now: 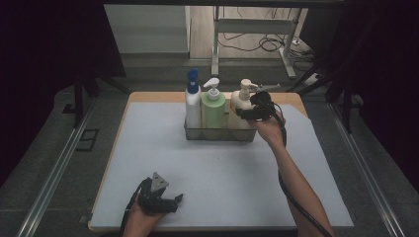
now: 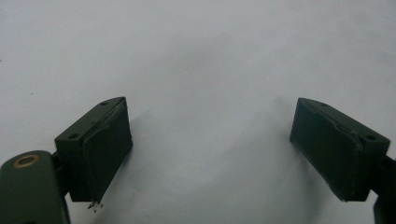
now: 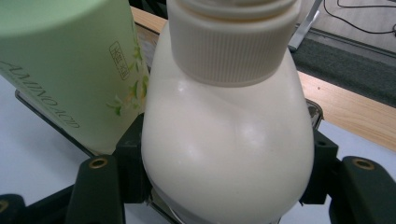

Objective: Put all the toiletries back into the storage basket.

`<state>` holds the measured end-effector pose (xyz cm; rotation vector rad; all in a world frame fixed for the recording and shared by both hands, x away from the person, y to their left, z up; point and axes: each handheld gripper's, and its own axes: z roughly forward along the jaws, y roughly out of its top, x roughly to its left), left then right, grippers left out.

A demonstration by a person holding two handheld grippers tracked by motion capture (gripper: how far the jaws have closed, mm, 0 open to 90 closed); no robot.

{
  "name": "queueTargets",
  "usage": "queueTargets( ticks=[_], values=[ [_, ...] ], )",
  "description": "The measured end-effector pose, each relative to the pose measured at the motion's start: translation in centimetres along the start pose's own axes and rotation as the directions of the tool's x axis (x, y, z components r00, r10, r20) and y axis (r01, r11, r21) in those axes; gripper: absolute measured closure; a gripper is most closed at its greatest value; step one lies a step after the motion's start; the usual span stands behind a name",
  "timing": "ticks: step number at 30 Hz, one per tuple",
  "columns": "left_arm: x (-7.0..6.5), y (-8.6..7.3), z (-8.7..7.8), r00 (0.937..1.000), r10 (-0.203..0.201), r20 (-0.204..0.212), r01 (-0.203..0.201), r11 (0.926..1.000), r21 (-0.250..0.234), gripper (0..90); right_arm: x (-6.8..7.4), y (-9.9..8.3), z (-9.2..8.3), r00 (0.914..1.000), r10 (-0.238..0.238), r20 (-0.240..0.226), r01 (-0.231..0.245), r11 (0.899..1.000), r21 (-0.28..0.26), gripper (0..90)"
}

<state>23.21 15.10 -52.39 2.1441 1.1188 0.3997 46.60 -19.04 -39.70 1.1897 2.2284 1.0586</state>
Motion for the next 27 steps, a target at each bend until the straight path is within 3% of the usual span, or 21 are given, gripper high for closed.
queueTargets(
  ticks=[12,16,27],
  values=[
    [0.0,0.0,0.0,1.0,0.004,-0.001,-0.004,1.0,0.0,12.4,-0.1,-0.4,-0.4,0.9998,-0.009,-0.018,0.008,0.999,-0.034,30.4],
    [0.0,0.0,0.0,1.0,0.004,-0.001,-0.004,1.0,-0.002,12.4,0.1,-0.6,-1.0,0.9995,-0.03,-0.005,0.03,0.999,-0.039,30.3],
    [0.0,0.0,0.0,1.0,0.003,-0.001,-0.003,1.0,-0.004,12.4,-0.2,-1.6,-3.3,0.9986,-0.041,-0.032,0.039,0.998,-0.056,30.5]
  ],
)
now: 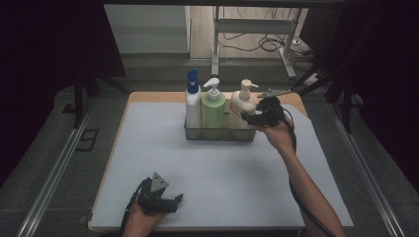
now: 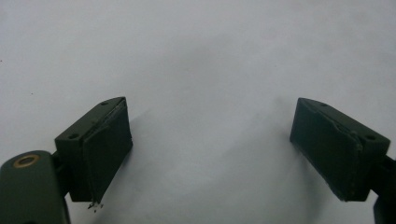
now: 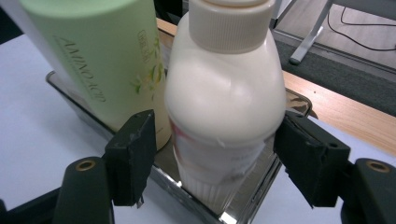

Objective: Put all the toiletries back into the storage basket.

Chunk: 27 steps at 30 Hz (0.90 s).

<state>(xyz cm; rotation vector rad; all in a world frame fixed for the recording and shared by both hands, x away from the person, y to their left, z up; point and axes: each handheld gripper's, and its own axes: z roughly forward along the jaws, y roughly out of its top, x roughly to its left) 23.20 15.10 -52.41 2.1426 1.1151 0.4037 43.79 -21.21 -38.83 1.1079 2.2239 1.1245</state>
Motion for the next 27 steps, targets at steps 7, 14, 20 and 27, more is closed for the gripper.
queueTargets(
  ticks=[7,14,20,27],
  values=[
    [0.0,0.0,0.0,1.0,0.0,0.0,0.0,1.0,0.0,12.4,-0.2,-0.5,-1.5,0.9998,0.002,-0.02,-0.002,1.0,0.0,37.6],
    [0.0,0.0,0.0,1.0,0.0,0.0,0.0,1.0,0.0,12.4,-0.8,-1.2,-2.3,0.9992,0.023,-0.032,-0.022,1.0,0.014,48.4],
    [0.0,0.0,0.0,1.0,0.0,0.0,0.0,1.0,0.0,12.4,-1.6,-1.9,-2.4,0.9989,0.045,-0.009,-0.045,0.999,0.026,56.8],
    [0.0,0.0,0.0,1.0,0.0,0.0,0.0,1.0,0.001,12.4,-2.5,-2.4,-2.0,0.9981,0.058,0.017,-0.059,0.998,0.037,69.3]
  ],
)
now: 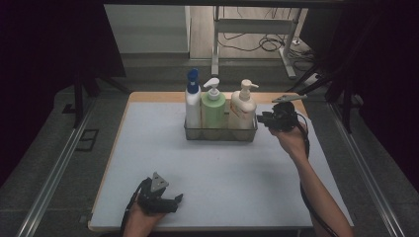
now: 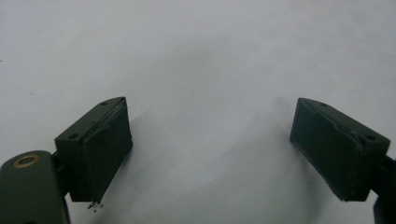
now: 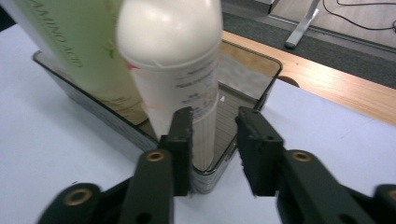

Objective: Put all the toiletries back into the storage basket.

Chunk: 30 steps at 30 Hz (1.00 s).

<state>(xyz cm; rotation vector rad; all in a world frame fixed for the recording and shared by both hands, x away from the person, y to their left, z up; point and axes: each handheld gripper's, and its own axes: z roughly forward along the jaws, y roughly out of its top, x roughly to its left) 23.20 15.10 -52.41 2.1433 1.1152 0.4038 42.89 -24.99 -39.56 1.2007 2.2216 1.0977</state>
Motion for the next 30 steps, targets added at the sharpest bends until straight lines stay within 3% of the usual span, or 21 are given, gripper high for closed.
queueTargets(
  ticks=[5,12,30],
  values=[
    [0.0,0.0,0.0,1.0,0.0,0.001,0.0,1.0,0.0,12.4,-0.4,-0.1,0.9,0.9996,0.005,0.028,-0.006,1.0,0.017,78.4],
    [0.0,0.0,0.0,1.0,0.0,0.0,0.0,1.0,0.0,12.4,-0.8,-0.4,2.5,0.9991,0.018,0.039,-0.02,0.999,0.036,84.0],
    [0.0,0.0,0.0,1.0,0.001,0.0,-0.001,1.0,0.001,12.4,-1.1,-0.4,5.2,0.9997,0.017,0.017,-0.018,0.998,0.055,85.8]
  ],
)
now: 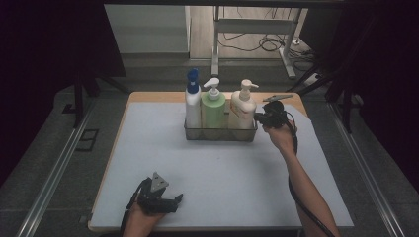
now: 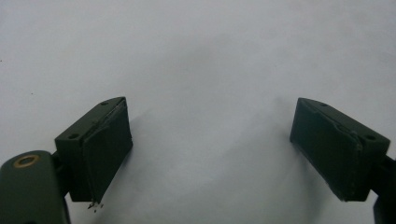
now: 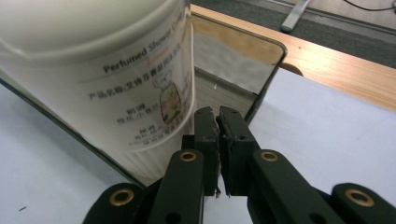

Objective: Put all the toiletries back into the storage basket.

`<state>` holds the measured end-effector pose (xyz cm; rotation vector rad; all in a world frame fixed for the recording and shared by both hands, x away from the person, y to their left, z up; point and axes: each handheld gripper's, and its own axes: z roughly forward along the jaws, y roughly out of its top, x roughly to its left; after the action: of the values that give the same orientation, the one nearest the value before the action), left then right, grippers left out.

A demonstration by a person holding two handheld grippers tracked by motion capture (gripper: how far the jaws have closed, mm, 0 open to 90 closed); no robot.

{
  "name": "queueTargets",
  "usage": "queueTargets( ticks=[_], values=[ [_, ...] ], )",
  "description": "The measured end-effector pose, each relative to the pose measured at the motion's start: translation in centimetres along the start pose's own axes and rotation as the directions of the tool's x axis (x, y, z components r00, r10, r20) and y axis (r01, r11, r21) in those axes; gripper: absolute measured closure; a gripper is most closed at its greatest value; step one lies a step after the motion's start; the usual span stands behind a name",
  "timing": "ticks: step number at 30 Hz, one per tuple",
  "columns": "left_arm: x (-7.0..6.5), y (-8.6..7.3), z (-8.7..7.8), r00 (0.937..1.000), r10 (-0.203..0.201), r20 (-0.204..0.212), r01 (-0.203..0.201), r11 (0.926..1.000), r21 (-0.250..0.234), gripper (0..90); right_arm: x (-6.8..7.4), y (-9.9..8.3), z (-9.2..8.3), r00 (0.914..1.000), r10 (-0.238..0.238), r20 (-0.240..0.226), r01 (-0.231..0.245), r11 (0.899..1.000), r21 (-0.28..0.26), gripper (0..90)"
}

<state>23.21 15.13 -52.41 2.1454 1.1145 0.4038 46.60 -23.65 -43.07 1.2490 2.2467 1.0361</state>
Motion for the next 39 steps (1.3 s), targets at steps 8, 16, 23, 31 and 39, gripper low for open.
queueTargets(
  ticks=[8,16,23,31,39],
  values=[
    [0.0,0.0,0.0,1.0,-0.002,0.001,0.002,1.0,-0.001,12.4,-0.2,-0.3,1.1,0.9999,0.007,-0.01,-0.007,1.0,0.003,89.0],
    [0.0,0.0,0.0,1.0,-0.002,0.001,0.002,1.0,-0.001,12.4,-0.2,-0.5,1.6,0.9997,0.019,-0.017,-0.019,1.0,0.008,89.2],
    [0.0,0.0,0.0,1.0,-0.002,0.001,0.002,1.0,-0.001,12.4,0.0,-0.6,2.0,0.9987,0.029,-0.042,-0.029,0.999,0.014,89.2],
    [0.0,0.0,0.0,1.0,-0.001,0.0,0.001,1.0,0.0,12.4,0.6,-0.6,2.7,0.9981,0.016,-0.059,-0.014,0.999,0.029,88.0],
    [0.0,0.0,0.0,1.0,0.0,0.0,0.0,1.0,0.0,12.4,1.0,-0.5,3.2,0.998,0.005,-0.063,-0.002,0.999,0.035,86.6]
  ],
)
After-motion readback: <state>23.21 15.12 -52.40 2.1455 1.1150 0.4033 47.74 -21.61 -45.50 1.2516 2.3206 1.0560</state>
